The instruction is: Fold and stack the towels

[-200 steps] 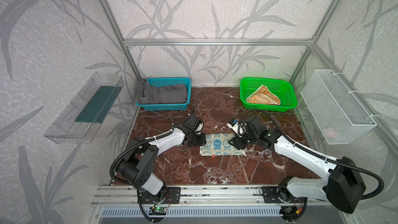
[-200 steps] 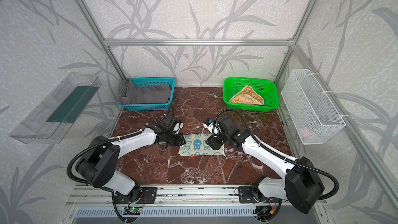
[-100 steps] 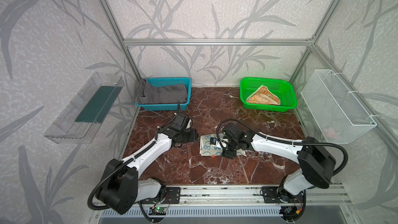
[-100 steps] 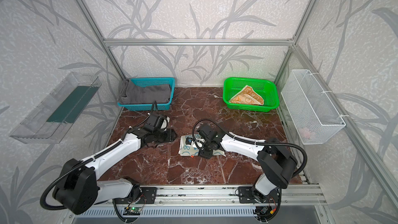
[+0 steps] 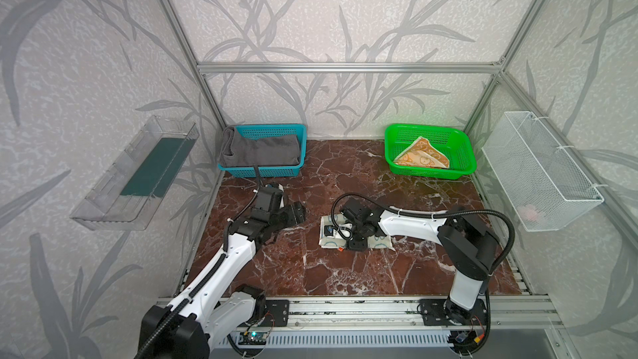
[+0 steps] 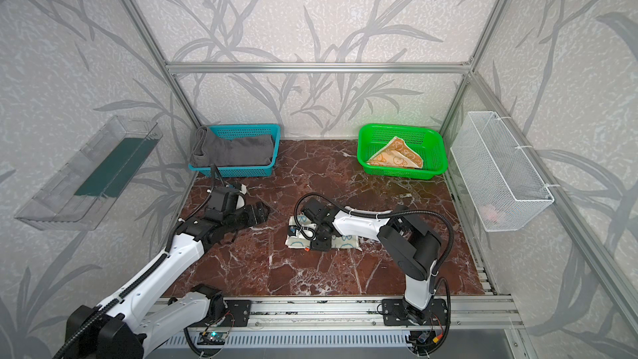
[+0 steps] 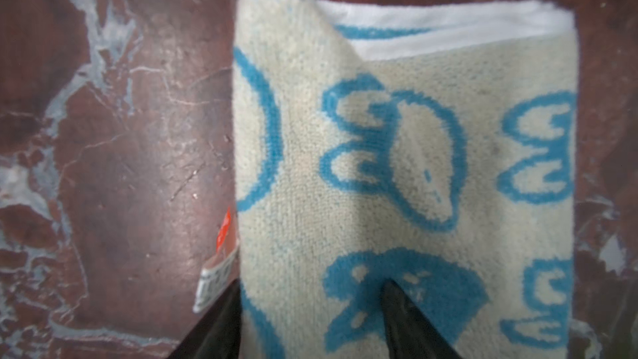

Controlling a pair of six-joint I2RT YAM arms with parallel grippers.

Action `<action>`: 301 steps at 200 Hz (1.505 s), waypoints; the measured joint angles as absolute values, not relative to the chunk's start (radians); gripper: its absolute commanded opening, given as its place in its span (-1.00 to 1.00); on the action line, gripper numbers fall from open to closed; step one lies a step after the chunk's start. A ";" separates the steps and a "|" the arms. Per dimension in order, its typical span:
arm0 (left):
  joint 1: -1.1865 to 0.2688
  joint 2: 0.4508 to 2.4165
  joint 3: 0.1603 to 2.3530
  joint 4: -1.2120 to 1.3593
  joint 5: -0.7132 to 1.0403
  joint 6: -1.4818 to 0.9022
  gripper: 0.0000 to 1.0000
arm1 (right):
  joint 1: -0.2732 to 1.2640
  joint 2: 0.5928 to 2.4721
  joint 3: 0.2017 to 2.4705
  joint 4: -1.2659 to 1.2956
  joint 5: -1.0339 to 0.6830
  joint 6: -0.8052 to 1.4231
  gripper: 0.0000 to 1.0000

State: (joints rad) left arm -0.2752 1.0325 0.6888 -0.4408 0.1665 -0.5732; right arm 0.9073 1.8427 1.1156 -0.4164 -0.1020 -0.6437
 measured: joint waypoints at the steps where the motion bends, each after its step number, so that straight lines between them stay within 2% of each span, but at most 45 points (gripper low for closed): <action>1: -0.275 1.033 0.689 -0.441 0.167 -0.574 0.84 | 0.907 1.843 1.116 -0.417 -0.102 -0.643 0.08; 20: -0.270 1.064 0.689 -0.440 0.189 -0.577 0.85 | 0.908 1.853 1.130 -0.433 -0.097 -0.657 -0.12; 30: -0.268 1.075 0.689 -0.439 0.204 -0.577 0.85 | 0.909 1.855 1.131 -0.436 -0.092 -0.667 -0.35; 40: -0.266 1.085 0.689 -0.437 0.218 -0.577 0.85 | 0.909 1.856 1.131 -0.435 -0.084 -0.677 -0.71; 53: -0.265 1.097 0.689 -0.431 0.239 -0.577 0.85 | 0.909 1.860 1.131 -0.424 -0.067 -0.686 -1.00; 79: -0.264 1.128 0.685 -0.399 0.305 -0.580 0.85 | 0.909 1.860 1.131 -0.414 -0.054 -0.698 -1.00; 87: -0.264 1.138 0.677 -0.375 0.337 -0.584 0.96 | 0.909 1.858 1.131 -0.412 -0.053 -0.700 -1.00; 136: -0.264 1.203 0.620 -0.248 0.498 -0.657 0.96 | 0.899 1.808 1.050 -0.294 -0.073 -0.663 -1.00; 221: -0.267 1.275 0.520 0.020 0.638 -0.821 0.96 | 0.846 1.656 0.883 -0.047 -0.115 -0.597 -1.00; 301: -0.327 1.374 0.502 0.201 0.682 -0.937 0.87 | 0.836 1.649 0.854 0.026 -0.125 -0.583 -1.00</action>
